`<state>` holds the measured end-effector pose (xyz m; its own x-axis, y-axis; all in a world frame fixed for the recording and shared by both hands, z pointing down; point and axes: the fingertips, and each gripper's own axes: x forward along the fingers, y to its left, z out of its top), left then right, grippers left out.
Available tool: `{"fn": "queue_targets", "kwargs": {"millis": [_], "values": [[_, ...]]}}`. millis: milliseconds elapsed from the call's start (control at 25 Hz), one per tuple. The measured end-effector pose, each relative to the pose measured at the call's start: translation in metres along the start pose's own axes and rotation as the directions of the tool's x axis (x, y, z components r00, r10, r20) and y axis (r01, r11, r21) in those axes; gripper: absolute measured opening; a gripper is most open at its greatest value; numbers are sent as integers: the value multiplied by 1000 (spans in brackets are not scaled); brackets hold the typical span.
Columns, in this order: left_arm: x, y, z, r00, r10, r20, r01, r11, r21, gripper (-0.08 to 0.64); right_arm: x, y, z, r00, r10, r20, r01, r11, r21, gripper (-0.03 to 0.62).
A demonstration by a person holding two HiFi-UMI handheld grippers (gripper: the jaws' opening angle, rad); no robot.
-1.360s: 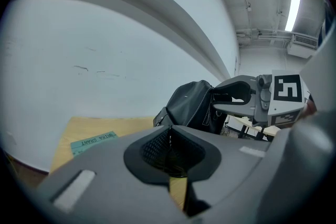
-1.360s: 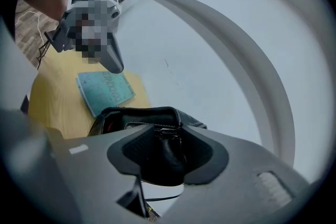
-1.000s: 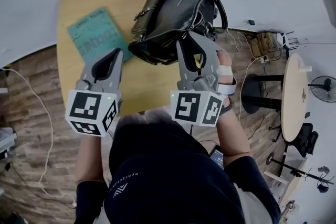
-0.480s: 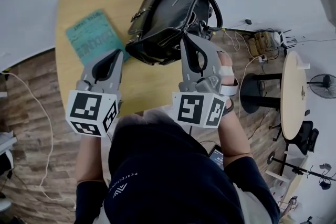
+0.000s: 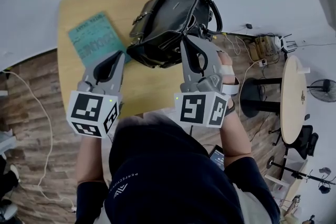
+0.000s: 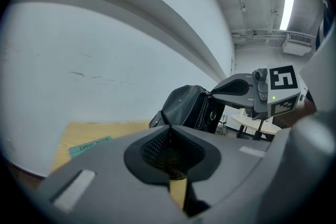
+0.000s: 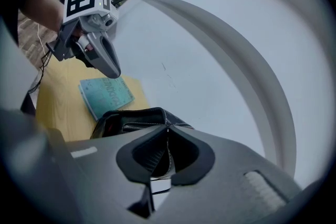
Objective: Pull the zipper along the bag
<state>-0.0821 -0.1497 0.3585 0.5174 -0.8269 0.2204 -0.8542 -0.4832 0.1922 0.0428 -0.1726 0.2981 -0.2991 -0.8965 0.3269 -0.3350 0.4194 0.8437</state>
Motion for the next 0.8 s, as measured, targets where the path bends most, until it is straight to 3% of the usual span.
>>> {"fn": "queue_targets", "kwargs": {"millis": [800], "values": [[31,-39,32,995,-92,31,89,992,85,66,-9,-25,3,994,98,55,-96,995,-36,14]]}}
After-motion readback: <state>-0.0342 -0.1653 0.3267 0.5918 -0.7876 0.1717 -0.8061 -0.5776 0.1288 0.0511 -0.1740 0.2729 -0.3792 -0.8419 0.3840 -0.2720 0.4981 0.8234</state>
